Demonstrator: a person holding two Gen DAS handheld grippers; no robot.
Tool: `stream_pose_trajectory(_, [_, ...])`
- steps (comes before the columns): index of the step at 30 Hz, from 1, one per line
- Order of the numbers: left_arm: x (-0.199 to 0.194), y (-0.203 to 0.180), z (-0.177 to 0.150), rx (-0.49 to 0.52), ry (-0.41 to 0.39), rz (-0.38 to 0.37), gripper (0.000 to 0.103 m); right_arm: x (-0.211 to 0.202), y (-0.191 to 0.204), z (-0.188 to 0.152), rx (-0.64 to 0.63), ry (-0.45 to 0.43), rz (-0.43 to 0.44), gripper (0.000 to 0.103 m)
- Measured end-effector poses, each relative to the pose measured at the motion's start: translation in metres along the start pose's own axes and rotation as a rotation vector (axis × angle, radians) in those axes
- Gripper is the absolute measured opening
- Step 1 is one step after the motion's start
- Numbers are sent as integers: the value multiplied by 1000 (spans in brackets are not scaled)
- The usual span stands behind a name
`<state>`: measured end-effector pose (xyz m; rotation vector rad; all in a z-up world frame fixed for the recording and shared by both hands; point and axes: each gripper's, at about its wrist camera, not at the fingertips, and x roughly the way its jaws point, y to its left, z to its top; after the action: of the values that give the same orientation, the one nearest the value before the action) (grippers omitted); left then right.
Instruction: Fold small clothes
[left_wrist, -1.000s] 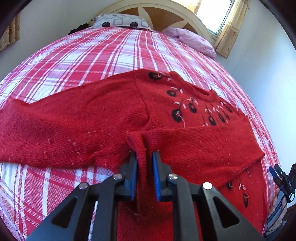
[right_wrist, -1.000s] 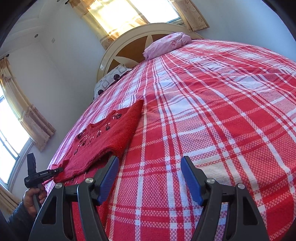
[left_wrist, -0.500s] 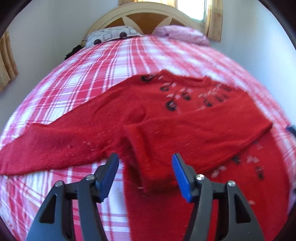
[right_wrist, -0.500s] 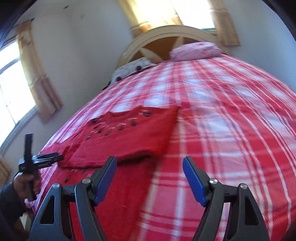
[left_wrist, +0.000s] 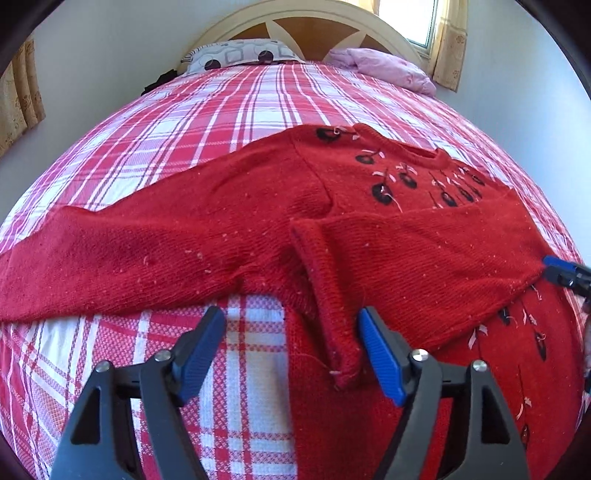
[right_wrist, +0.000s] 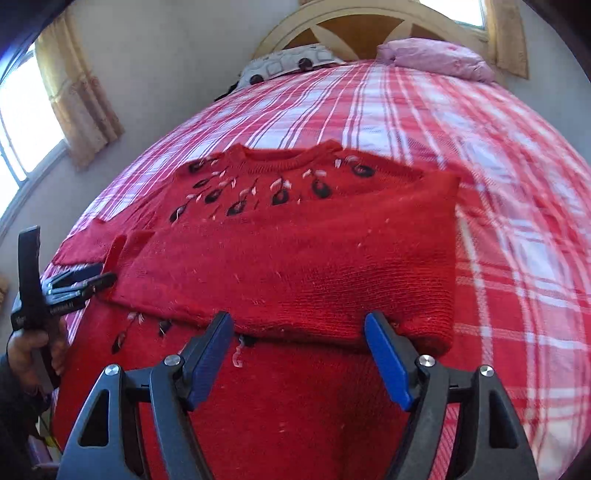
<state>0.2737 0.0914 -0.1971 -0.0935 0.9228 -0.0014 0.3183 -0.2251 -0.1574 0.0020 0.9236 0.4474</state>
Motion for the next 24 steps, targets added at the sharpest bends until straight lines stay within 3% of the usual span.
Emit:
stream_pose_trajectory(6, [1, 4, -1, -15, -12, -17, 80, 16, 59, 6, -103, 5, -5, 75])
stream_pose_trajectory(8, [0, 6, -2, -23, -17, -24, 80, 43, 62, 1, -77, 65, 19, 75])
stream_pose_trajectory(9, [0, 7, -2, -28, -18, -26, 80, 53, 64, -3, -79, 73, -8, 75])
stream_pose_trajectory(10, [0, 8, -2, -32, -21, -26, 80, 53, 71, -6, -115, 31, -45, 75])
stream_pose_trajectory(12, [-1, 8, -3, -37, -27, -28, 80, 54, 81, -8, -154, 31, -86, 76])
stream_pose_trajectory(20, [-21, 30, -8, -119, -89, -47, 78, 50, 81, -15, -157, -5, -78, 78])
stream_pose_trajectory(24, [-41, 64, -14, -139, -127, 37, 78, 52, 90, -17, -198, -9, -111, 82])
